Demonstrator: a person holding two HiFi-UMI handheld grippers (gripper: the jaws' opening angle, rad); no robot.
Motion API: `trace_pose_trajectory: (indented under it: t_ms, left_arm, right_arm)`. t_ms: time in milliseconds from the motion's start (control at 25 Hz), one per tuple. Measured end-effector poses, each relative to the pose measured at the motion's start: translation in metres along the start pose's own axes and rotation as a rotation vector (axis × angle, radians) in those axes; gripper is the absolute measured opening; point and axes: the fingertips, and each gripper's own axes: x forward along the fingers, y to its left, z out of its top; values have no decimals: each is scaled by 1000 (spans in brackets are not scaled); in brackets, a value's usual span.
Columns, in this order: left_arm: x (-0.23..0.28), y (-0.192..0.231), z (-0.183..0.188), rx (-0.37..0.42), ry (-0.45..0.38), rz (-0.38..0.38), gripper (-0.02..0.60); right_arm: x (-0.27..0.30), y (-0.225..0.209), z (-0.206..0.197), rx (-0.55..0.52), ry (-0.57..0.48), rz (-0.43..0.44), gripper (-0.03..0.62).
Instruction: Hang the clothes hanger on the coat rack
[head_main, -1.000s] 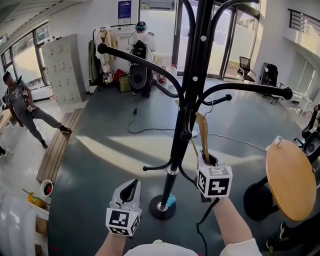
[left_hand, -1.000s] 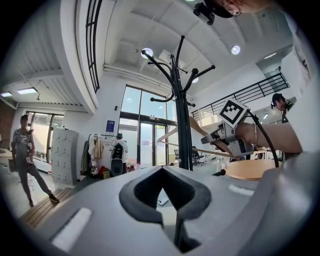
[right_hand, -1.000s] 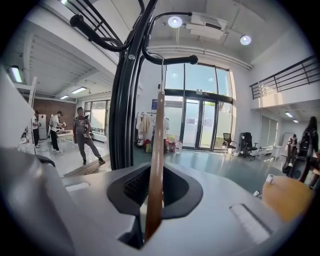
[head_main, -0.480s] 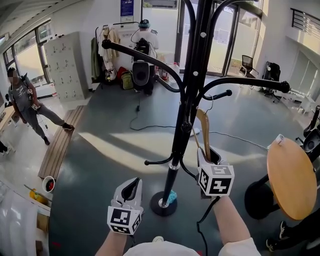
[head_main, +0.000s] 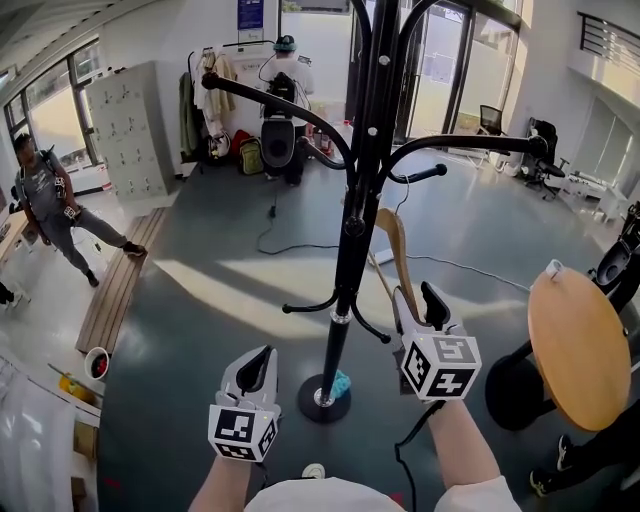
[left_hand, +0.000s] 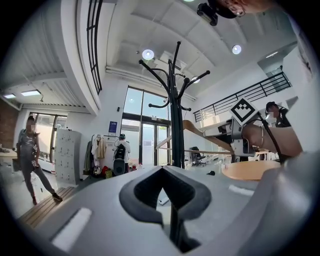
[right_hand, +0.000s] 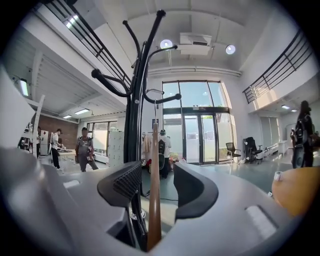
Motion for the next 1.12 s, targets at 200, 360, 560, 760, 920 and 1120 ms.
trace_pose_trajectory:
  t_ms: [200,360,560,760,920,1120]
  left_arm:
    - [-11,-19,7,3,-2,-12,0]
    - [-25,-39,10,8,-8,-18,0]
    - [-45,-63,13,13,-17,-16,0]
    - [-64,-91,18,20,-20,-15,0]
    - [-90,-114,25,6,-34,-10,0]
    - [-117,-144,29,26,-29,23,0]
  right_arm:
    - [-35,7,13,-45,-42,6,174]
    - [-65,11,13,-52,-54,22,125]
    - [-100,11,-5,-29,-43,27,54]
    - [-133,7,-31,16,-2,48,26]
    - [-169,12,-63,25,38,103,26]
    - [-208,4,-95,55,98,133,26]
